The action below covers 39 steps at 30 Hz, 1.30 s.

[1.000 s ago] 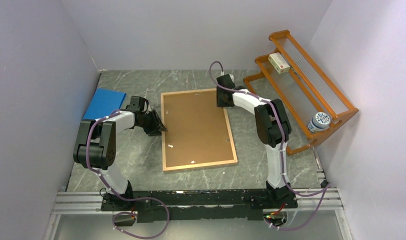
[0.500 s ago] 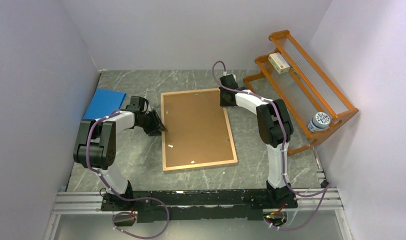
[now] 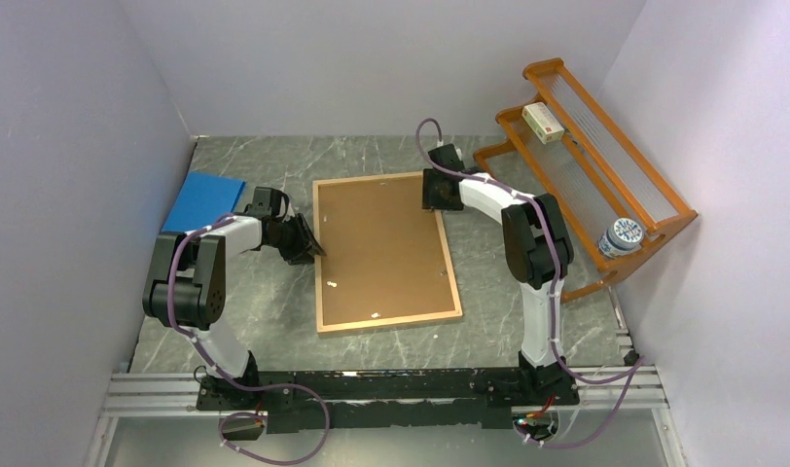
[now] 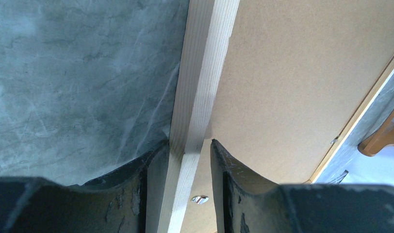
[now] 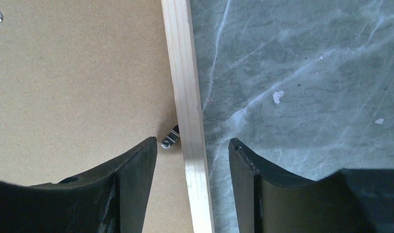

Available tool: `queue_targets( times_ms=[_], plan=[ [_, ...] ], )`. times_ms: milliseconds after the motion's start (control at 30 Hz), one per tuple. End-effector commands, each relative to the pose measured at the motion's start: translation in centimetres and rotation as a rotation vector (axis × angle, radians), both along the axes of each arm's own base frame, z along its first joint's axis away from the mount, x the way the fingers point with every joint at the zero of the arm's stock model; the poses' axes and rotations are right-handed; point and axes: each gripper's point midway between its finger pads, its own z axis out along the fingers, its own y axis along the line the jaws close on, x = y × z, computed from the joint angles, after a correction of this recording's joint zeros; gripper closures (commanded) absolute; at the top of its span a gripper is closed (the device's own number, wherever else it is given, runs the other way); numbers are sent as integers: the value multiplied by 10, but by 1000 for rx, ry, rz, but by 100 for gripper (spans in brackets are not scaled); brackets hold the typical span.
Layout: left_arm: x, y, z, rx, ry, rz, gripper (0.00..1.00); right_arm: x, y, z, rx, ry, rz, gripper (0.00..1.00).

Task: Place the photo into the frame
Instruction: Install the photo frame at the center of the board.

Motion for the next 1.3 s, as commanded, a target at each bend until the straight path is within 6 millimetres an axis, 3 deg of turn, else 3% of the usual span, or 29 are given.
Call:
queue_targets(
  times_ms=[0, 333, 633, 1000, 1200, 1267],
  plan=[
    [-12, 4, -22, 48, 51, -10, 56, 1, -6, 11, -23, 18, -71, 41],
    [-13, 2, -25, 37, 56, -12, 57, -2, -6, -6, -28, 64, -125, 43],
    [-13, 3, -25, 40, 56, -15, 57, 8, -7, -3, -24, 37, -173, 39],
    [-15, 2, -27, 33, 62, -14, 58, -11, -4, -16, -17, 111, -124, 62],
    [-14, -3, -29, 11, 66, -18, 58, -26, 6, -22, 24, 166, -43, 86],
    [-15, -5, -30, 6, 68, -19, 58, -29, 9, -20, 43, 170, -27, 87]
  ],
)
